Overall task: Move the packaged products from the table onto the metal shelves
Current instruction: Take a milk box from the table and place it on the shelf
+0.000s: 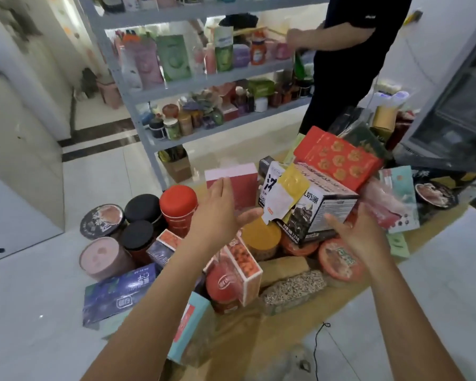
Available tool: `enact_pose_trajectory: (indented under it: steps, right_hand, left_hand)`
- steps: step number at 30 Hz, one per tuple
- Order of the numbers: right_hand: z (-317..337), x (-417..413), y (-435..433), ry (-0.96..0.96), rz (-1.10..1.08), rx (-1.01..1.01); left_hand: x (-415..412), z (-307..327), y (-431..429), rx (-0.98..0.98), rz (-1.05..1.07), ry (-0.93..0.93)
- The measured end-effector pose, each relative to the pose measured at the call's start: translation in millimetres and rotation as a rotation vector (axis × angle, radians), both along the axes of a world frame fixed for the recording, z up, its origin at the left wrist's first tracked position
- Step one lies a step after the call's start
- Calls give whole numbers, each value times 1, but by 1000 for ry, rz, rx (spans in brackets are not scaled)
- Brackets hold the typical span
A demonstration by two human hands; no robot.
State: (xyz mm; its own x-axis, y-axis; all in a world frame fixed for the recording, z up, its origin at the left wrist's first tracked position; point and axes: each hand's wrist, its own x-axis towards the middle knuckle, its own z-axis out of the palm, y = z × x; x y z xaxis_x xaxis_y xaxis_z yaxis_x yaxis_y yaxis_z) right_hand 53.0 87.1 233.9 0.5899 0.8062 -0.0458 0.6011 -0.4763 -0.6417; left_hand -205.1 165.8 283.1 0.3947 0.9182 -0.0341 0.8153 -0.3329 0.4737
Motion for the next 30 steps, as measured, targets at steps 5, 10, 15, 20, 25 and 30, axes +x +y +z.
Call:
enact_pose_trajectory:
  steps: [5, 10, 15, 20, 25, 30]
  right_hand:
    - [-20, 47, 48, 460, -184, 22]
    - [-78, 85, 73, 897, -227, 6]
    - [-51, 62, 72, 1121, -229, 9]
    - [-49, 52, 69, 1212, -177, 33]
    - [-37, 47, 59, 1238, -159, 96]
    - [-5, 56, 62, 1264, -47, 214]
  left_hand:
    - [92, -1, 67, -221, -74, -42]
    - [165, -9, 130, -416, 27, -229]
    - [188, -49, 178, -467, 247, 58]
    - [200, -47, 183, -493, 413, -2]
    - [196, -16, 176, -472, 387, -93]
    - [188, 42, 158, -254, 366, -192]
